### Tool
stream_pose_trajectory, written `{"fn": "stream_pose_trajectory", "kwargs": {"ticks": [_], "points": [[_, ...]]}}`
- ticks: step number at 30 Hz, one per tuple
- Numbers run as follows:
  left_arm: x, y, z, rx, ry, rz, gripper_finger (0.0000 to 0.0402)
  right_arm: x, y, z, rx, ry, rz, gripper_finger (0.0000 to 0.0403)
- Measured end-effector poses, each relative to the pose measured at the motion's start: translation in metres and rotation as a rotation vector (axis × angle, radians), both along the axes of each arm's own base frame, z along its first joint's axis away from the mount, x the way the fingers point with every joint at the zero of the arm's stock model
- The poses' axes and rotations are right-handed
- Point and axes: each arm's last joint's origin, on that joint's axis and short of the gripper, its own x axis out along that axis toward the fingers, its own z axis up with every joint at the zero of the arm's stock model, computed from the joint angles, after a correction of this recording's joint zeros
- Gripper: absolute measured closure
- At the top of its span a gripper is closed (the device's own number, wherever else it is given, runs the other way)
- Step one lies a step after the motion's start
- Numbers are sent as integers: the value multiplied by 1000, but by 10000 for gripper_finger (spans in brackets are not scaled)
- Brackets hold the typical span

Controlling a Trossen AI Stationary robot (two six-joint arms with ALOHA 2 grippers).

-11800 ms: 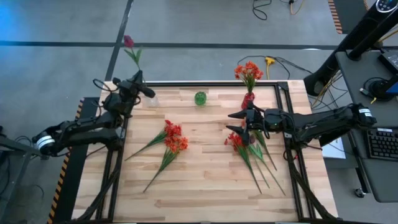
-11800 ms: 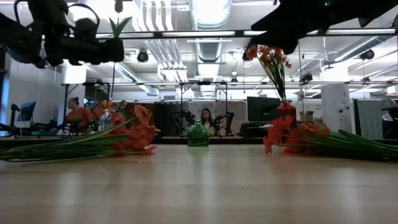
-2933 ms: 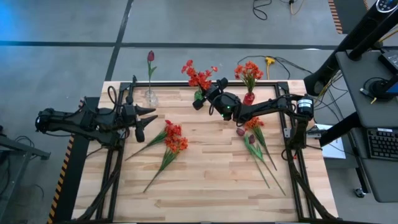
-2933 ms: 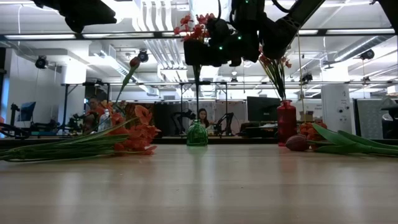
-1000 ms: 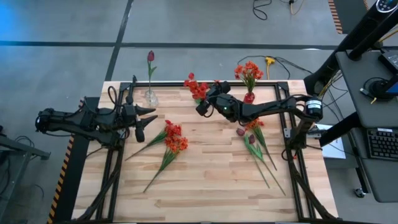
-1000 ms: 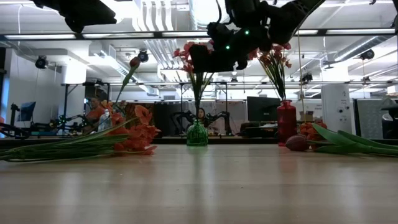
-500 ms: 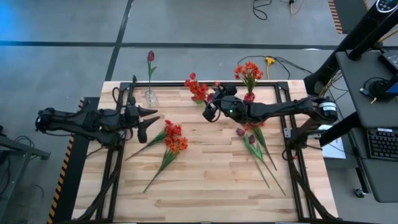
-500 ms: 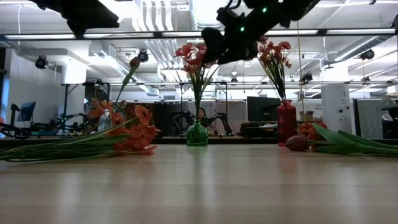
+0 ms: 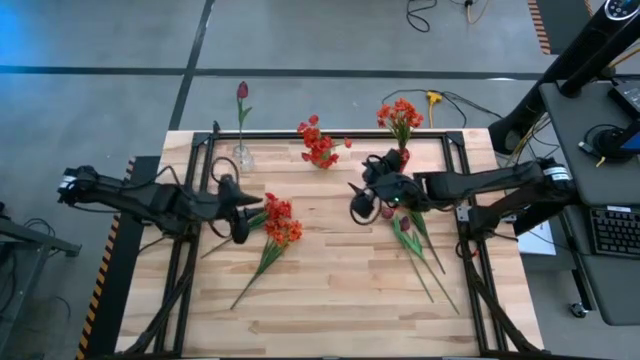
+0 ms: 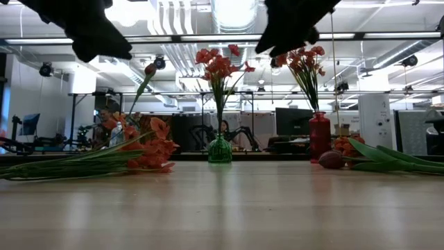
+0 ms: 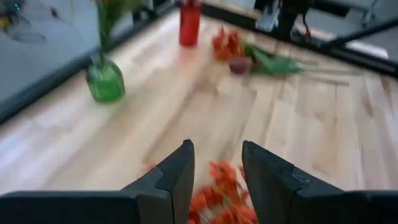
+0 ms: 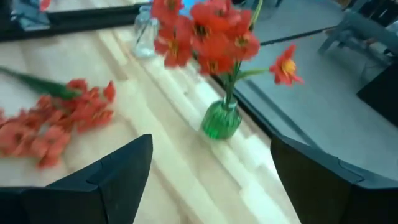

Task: Sort flowers into vase by color
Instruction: Put the red flower into the green vase

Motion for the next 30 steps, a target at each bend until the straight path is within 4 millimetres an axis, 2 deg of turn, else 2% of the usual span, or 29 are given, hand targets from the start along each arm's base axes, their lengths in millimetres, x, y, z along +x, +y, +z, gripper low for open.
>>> {"fn": "stream_pose_trajectory", "kwargs": {"ticks": [6,11,15,19,22,30], "points": [[2,-13,-8,-139,144,-67,283,-24,19,9,66,44,79,83],[-4,-15,-13,-269,343,-31,283,-52,20,19,237,52,137,83],[-6,-15,-22,-298,451,42,283,-67,21,27,319,42,180,83],[-4,-15,-35,-315,521,104,277,-70,21,30,313,30,192,85],[0,-16,-43,-325,559,137,258,-68,21,28,301,48,200,89],[11,-20,-59,-316,665,208,164,-60,22,14,299,141,185,91]]}}
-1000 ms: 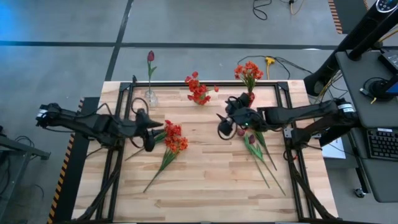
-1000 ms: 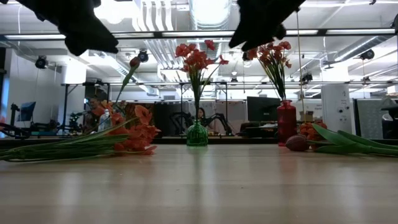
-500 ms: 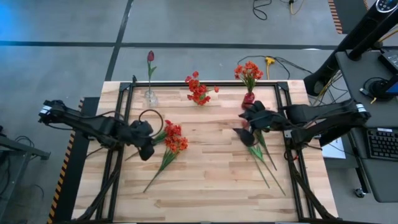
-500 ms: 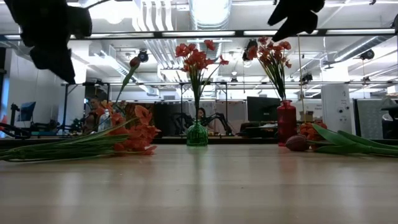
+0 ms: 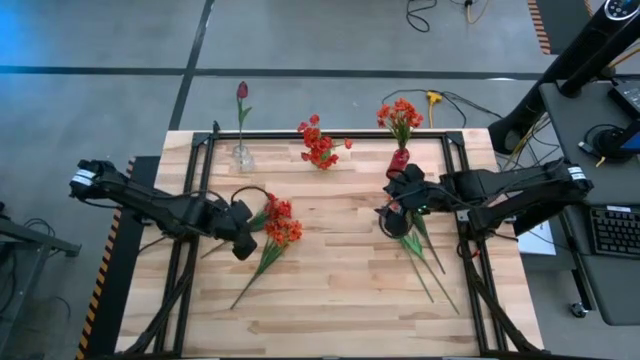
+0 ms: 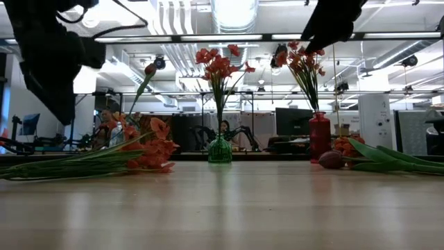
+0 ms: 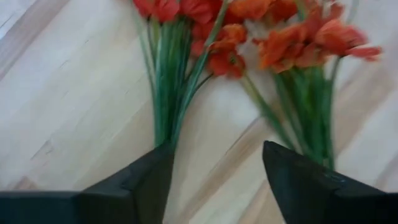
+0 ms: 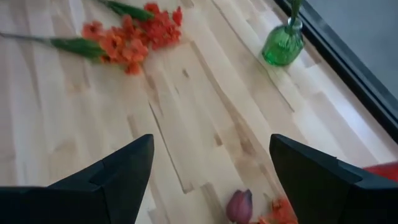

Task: Sort flowers into vase by color
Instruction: Put the red flower into the green vase

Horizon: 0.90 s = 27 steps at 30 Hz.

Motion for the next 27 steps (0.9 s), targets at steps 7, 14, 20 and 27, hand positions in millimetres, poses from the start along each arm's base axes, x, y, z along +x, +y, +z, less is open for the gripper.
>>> {"fn": "stream_pose_trajectory", "kwargs": {"ticks": [7,14,20,27], "points": [[4,-2,-15,24,144,-18,128,-1,0,-5,27,48,0,92],[8,-4,-27,55,241,-83,141,-2,0,-4,29,45,0,90],[12,-5,-38,73,296,-45,149,-2,0,-4,24,47,5,96],[22,-7,-45,74,326,40,144,2,0,7,15,-21,23,94]]}}
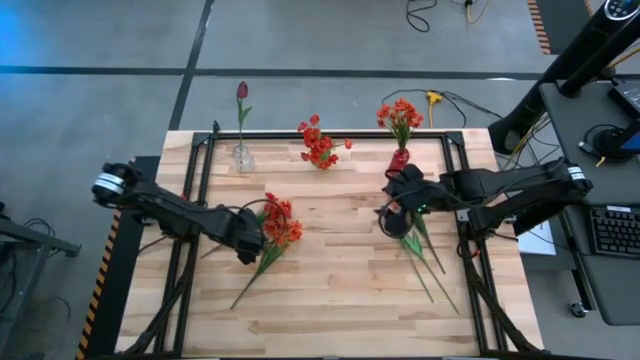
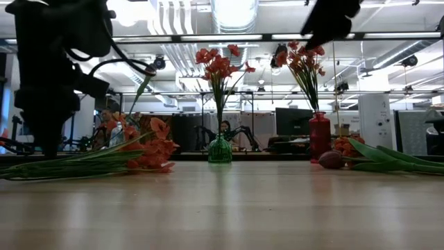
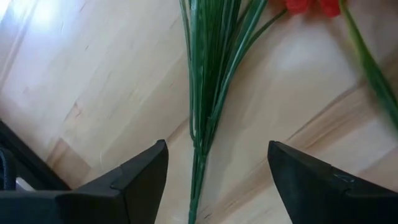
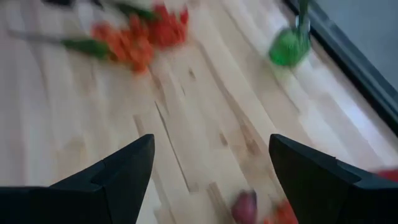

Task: Sort flowers into vase by color
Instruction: Put the red flower into the green vase

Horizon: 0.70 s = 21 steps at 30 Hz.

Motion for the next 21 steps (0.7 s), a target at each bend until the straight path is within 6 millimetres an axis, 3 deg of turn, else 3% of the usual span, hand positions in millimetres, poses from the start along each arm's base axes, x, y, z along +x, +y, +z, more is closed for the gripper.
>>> {"fn": "stream_pose_trajectory", "kwargs": {"ticks": [6,16,21], "points": [[2,-1,-5,9,37,-21,143,1,0,24,-12,-66,17,99],[3,-1,-12,19,78,-32,145,3,0,21,-13,-56,16,101],[2,-1,-13,19,87,-49,164,2,0,17,-21,-40,12,101]]}}
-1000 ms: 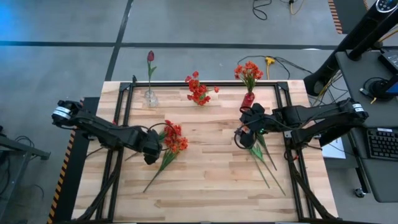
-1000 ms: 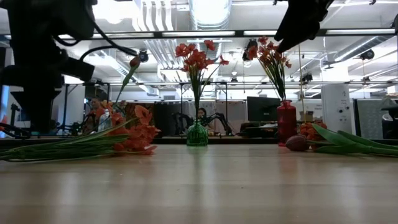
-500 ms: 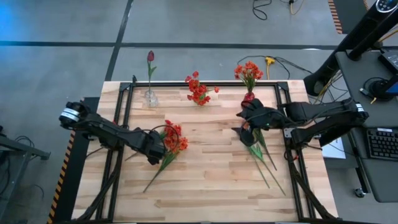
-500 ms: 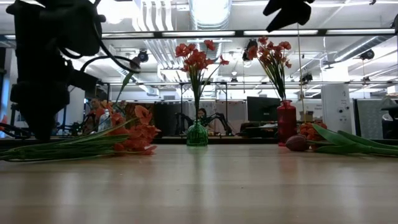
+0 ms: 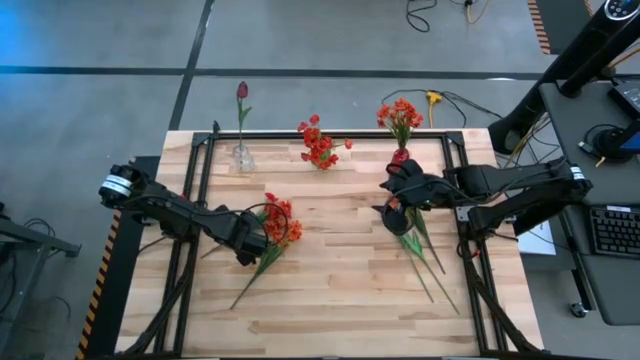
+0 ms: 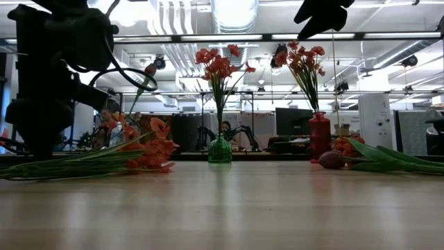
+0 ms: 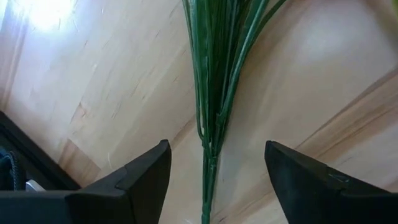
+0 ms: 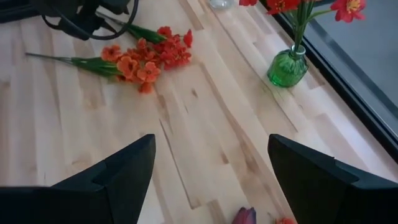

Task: Sort flowers into vase by color
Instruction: Put the red flower into the green vase

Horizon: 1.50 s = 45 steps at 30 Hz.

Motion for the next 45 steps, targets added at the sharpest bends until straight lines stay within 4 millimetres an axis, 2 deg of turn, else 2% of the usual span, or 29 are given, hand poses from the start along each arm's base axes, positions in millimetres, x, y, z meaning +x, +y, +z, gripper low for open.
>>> {"fn": "stream_pose_trajectory", "kwargs": {"ticks": [9,15,27,37,40,45], "points": [[0,0,-1,1,1,5,206,0,0,-6,-5,21,2,101],[2,0,-5,6,12,13,249,-1,0,-15,-6,47,3,101],[3,-1,-9,20,21,57,394,-2,3,-19,2,57,17,101],[2,-1,-4,39,-13,72,401,-3,12,-20,0,62,55,101],[-1,-2,6,42,-15,68,401,-3,15,-20,0,63,67,101],[-6,-4,34,77,-115,51,401,-3,17,-20,-6,62,72,101]]}}
